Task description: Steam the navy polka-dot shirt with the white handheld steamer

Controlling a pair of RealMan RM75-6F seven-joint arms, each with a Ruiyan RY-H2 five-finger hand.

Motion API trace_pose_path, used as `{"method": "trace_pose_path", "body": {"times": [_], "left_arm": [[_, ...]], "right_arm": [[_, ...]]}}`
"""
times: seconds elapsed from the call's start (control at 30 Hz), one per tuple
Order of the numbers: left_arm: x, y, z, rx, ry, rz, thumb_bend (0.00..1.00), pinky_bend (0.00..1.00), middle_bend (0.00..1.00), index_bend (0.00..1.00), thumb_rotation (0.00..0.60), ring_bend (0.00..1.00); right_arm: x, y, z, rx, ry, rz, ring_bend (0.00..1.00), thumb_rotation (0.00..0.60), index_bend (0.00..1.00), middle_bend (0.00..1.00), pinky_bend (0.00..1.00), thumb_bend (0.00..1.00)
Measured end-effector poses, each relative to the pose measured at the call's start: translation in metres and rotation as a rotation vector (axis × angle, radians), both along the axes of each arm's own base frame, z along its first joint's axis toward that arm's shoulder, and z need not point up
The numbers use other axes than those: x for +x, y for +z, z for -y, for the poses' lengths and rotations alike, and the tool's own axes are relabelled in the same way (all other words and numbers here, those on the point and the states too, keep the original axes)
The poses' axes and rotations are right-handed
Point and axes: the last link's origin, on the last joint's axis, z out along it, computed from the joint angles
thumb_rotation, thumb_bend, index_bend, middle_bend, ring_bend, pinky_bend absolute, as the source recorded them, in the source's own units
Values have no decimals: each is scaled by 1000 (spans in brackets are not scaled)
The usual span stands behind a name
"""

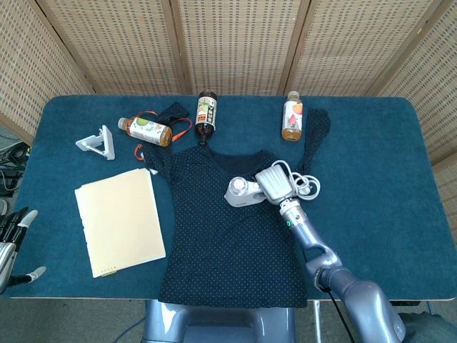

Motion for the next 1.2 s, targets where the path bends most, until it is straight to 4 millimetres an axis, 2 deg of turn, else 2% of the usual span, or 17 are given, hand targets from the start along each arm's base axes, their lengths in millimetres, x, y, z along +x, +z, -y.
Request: {"method": "trace_pose_path", "body": {"times": [0.27,0.7,0.77,0.97,1.2], "left_arm": [[3,-2,2,-18,-11,16,0,0,0,0,600,0],[4,0,4,-12,-18,18,0,0,0,0,600,0],[4,1,4,-10,-19,18,0,0,0,0,600,0],[3,2,5,-6,-18,21,0,0,0,0,600,0],[2,2,4,-8,-18,19,0,0,0,0,600,0]], "right_arm": [[11,-6,-28,102,110,40,780,600,758,666,1000,1000],[33,-13,-91,246,300,64,780,600,758,665,1000,1000],[34,-12,-95,245,315,52,780,600,757,665,1000,1000],[28,-8,-85,207,281,33,780,600,757,666,1000,1000],[2,8,-51,114,189,-14,780,600,758,665,1000,1000]]}}
